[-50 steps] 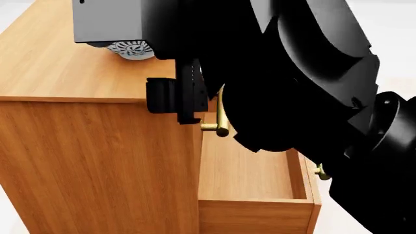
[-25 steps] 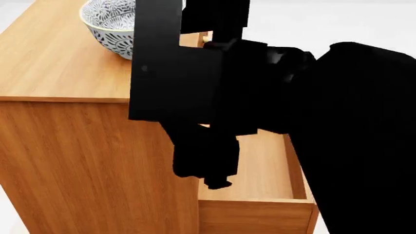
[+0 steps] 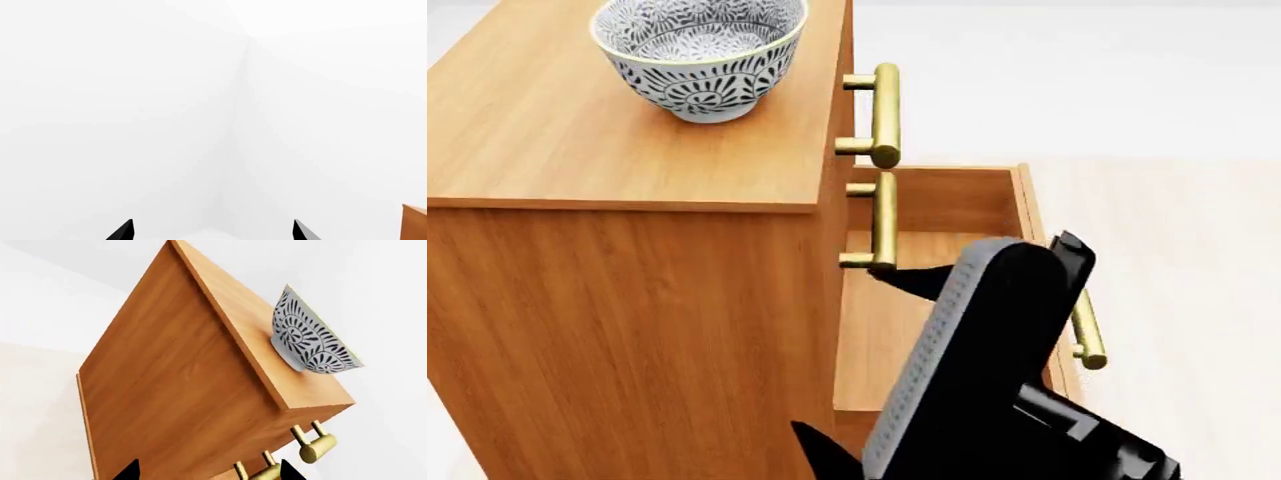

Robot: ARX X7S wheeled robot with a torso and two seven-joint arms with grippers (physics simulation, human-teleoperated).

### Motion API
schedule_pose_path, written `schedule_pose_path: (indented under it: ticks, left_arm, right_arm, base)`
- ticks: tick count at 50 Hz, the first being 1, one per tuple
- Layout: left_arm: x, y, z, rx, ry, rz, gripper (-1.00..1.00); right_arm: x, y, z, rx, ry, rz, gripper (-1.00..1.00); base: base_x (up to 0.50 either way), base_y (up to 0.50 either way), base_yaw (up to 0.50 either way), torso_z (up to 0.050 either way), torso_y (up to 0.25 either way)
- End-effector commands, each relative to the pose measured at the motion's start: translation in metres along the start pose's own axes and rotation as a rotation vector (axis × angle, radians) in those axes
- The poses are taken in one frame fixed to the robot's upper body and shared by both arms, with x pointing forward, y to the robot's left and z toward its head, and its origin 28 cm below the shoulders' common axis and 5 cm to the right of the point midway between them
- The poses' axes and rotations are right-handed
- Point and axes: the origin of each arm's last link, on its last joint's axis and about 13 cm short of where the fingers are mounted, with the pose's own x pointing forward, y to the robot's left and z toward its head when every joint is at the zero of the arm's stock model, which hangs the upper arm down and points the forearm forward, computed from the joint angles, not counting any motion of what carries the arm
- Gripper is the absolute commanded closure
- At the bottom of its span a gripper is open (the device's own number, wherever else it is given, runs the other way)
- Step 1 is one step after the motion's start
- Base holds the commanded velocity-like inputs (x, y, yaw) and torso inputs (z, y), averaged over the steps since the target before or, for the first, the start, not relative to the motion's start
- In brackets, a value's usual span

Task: Put the bowl on top of the cabinet.

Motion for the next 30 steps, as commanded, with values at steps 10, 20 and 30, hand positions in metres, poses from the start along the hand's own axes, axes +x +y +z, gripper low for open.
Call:
schedule_pose_path:
  ticks: [10, 20, 30]
  left_arm:
    - [0.000, -0.001, 0.001, -0.012, 0.005, 0.001, -1.00]
    - [0.000, -0.001, 0.002, -0.009, 0.002, -0.003, -1.00]
    - [0.000, -0.002, 0.002, -0.007, 0.001, -0.009, -1.00]
  right_arm:
    - [-0.039, 0.054, -0.037, 0.337, 0.018, -0.241, -1.00]
    - [-0.066, 0.065, -0.051, 0.482, 0.002, -0.397, -1.00]
    - [-0.100, 0.065, -0.057, 0.512, 0.031, -0.564, -1.00]
  base:
    - [0.00, 0.00, 0.00, 0.000, 0.000]
    - [0.00, 0.00, 0.00, 0.000, 0.000]
    - [0.00, 0.00, 0.00, 0.000, 0.000]
